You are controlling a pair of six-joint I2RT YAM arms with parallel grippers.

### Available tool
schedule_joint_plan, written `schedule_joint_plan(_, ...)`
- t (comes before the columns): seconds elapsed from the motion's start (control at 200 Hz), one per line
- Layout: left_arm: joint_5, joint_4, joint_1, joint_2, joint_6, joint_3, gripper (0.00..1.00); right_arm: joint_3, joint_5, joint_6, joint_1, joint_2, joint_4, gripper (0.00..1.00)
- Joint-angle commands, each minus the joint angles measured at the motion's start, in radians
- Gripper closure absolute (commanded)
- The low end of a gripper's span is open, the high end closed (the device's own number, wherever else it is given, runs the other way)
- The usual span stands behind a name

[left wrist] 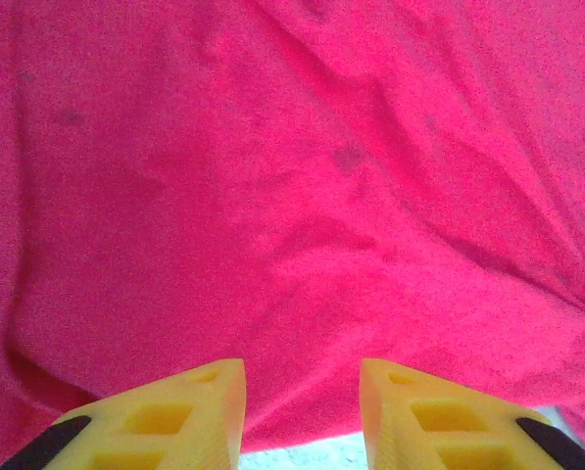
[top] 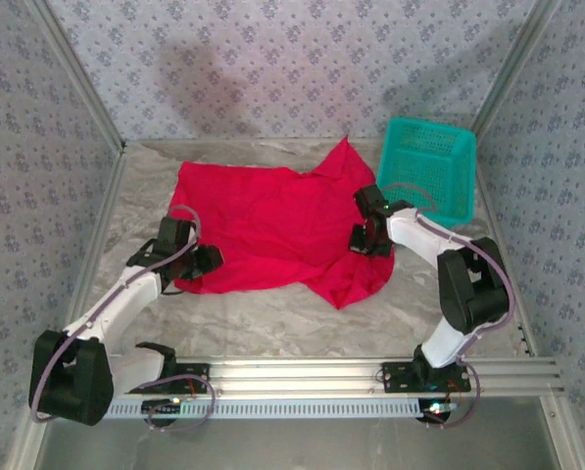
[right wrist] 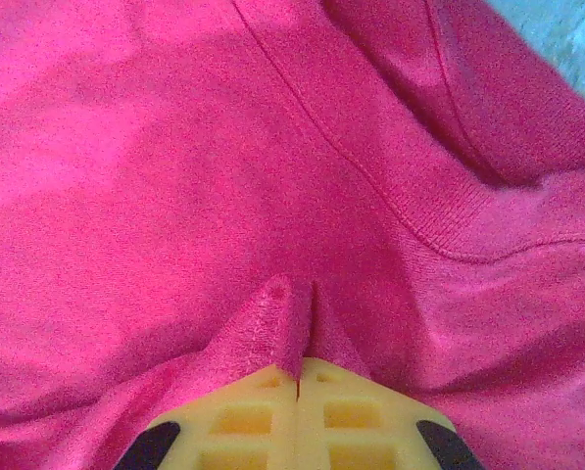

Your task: Fold the inside-out t-shirt

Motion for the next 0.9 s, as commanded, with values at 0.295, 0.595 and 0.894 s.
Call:
schedule_joint_plan(0.295,0.113,0.144,0.228,0.165,-0.057,-0.076,0.69,0.104,-0.067,-0.094,-0.077,-0.333,-0.274,0.95)
schedule_joint_plan(0.595,0.11,0.092,0.229,0.082,-0.052,-0.068,0.7,0.049,-0.072,-0.115,-0.087,-0.194,-0.158,0.67)
schedule_joint_plan(0.894,0.14,0.077,0.229,0.033,-0.065,-0.068,0.72,-0.187,-0.107,-0.032,0.072,-0.268,-0.012,0.66)
